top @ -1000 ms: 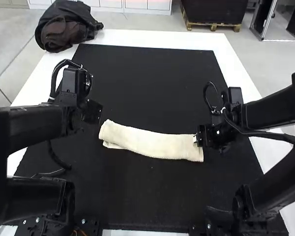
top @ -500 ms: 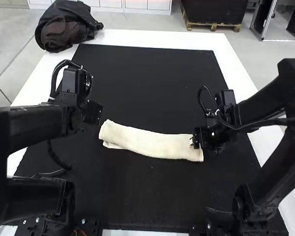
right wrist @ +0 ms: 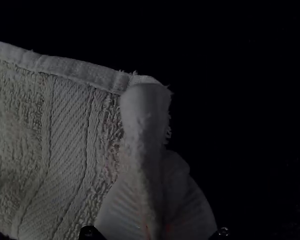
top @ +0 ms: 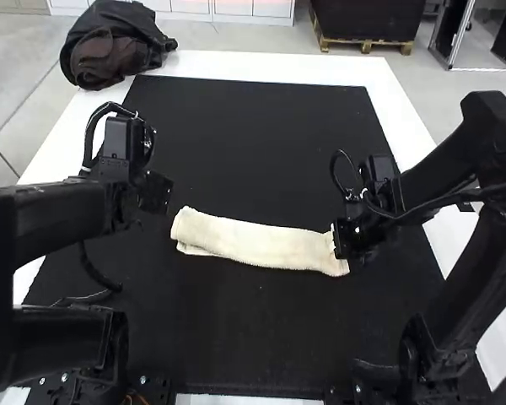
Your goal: Fold the towel.
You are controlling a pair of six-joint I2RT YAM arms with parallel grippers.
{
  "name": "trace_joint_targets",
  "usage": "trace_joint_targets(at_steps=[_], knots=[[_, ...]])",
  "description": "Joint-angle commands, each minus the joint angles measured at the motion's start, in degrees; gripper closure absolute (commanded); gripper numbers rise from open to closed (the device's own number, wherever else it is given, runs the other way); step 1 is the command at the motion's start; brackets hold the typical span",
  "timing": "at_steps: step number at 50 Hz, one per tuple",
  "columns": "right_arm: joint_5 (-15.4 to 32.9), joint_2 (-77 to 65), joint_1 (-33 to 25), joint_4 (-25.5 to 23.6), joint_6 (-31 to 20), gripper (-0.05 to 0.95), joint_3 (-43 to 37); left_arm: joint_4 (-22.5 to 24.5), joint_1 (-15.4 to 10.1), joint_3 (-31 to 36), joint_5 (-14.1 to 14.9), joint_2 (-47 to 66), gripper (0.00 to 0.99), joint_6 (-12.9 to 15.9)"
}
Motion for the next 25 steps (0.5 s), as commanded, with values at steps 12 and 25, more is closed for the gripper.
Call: trace_joint_targets(at_steps=[12,25], knots=[[-4.7,-11.9,-1.6,-8.9,3.4,0.92,6.0,-0.6,0.9,2.5,-0.6,-1.2,0.038,-0.3],[-7.8,-13.0,2.5,-10.9,7.1,0.92,9.2,-0.7,0.9,2.0,-0.6,-1.1,0.038,-0.3]])
